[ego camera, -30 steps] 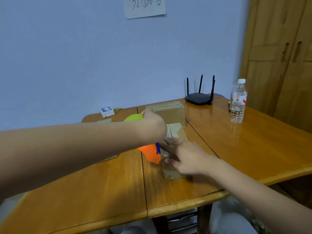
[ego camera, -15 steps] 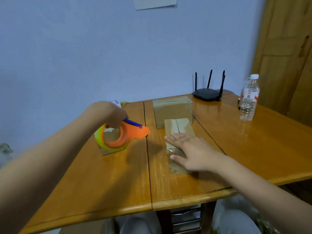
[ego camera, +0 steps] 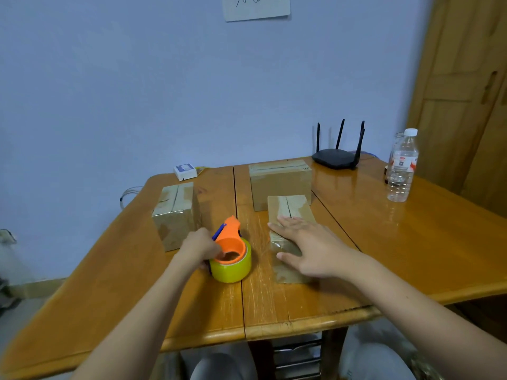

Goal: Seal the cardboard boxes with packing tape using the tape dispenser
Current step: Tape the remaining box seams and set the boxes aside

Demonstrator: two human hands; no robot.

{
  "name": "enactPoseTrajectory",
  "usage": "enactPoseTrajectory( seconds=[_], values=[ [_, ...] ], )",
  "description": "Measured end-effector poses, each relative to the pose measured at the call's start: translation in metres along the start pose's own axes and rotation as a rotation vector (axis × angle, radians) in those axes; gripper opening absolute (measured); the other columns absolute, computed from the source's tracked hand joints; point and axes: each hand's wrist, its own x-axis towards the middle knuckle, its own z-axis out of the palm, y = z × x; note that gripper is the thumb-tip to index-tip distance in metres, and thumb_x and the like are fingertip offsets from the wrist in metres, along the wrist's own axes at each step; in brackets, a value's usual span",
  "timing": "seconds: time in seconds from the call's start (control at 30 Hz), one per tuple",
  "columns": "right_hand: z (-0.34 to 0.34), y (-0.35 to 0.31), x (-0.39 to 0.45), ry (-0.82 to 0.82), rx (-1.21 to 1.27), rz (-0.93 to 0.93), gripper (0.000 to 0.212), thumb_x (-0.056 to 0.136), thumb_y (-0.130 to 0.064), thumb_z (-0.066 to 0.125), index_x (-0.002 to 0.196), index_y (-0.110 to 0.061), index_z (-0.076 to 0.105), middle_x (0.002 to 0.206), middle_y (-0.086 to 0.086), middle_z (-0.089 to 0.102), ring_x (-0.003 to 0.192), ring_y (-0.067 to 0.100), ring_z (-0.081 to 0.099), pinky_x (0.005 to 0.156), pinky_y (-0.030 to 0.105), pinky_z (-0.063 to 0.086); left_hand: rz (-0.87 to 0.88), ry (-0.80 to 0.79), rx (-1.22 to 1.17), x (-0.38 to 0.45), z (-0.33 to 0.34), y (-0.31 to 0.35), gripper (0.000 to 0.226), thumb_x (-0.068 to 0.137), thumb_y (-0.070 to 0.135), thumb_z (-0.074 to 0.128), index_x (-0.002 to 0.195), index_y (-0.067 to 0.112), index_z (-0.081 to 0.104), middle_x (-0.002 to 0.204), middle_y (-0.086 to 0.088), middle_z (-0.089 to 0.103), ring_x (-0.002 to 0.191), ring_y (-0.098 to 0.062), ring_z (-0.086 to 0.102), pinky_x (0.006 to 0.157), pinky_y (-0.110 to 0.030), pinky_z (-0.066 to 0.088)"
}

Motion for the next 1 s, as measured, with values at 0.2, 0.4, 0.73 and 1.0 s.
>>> enactPoseTrajectory(
  seconds=[0.2, 0.4, 0.73, 1.0],
  values=[
    [-0.003, 0.003, 0.001, -0.002, 0.072, -0.013, 0.065, 0.101, -0.056, 0.045, 0.158, -0.04, 0.02, 0.167, -0.011, 0.011, 0.154, 0.01, 0.01, 0.125, 0.037, 0.015, 0.0, -0.001, 0.046, 0.004, 0.003, -0.003, 0.037, 0.089, 0.027, 0.072, 0.117, 0.007, 0.058, 0.107, -0.013, 0.062, 0.088, -0.027, 0.068, 0.06, -0.03, 0.054],
    [-0.001, 0.004, 0.006, 0.03, 0.116, -0.006, 0.054, 0.105, -0.05, 0.038, 0.156, -0.038, 0.029, 0.166, -0.009, 0.019, 0.153, 0.01, 0.015, 0.125, 0.034, 0.015, 0.33, 0.203, -0.402, -0.028, 0.005, 0.023, 0.017, 0.097, 0.024, 0.062, 0.112, 0.021, 0.067, 0.104, -0.006, 0.066, 0.09, -0.021, 0.063, 0.081, -0.036, 0.055],
    [0.004, 0.006, 0.009, 0.057, 0.154, 0.003, 0.045, 0.109, -0.041, 0.031, 0.153, -0.036, 0.036, 0.164, -0.005, 0.023, 0.153, 0.011, 0.018, 0.125, 0.033, 0.014, 0.188, -0.508, -1.216, -0.039, 0.034, 0.033, 0.04, 0.089, 0.014, 0.072, 0.126, 0.008, 0.059, 0.096, -0.017, 0.073, 0.091, -0.032, 0.073, 0.089, -0.043, 0.059],
    [0.003, 0.003, 0.007, 0.066, 0.142, 0.005, 0.046, 0.108, -0.04, 0.033, 0.154, -0.035, 0.037, 0.164, -0.005, 0.024, 0.153, 0.011, 0.019, 0.122, 0.026, 0.011, 0.139, -0.534, -1.505, -0.039, 0.039, 0.026, 0.047, 0.079, -0.007, 0.071, 0.124, 0.004, 0.062, 0.092, -0.016, 0.074, 0.079, -0.022, 0.073, 0.077, -0.033, 0.059]
  ],
)
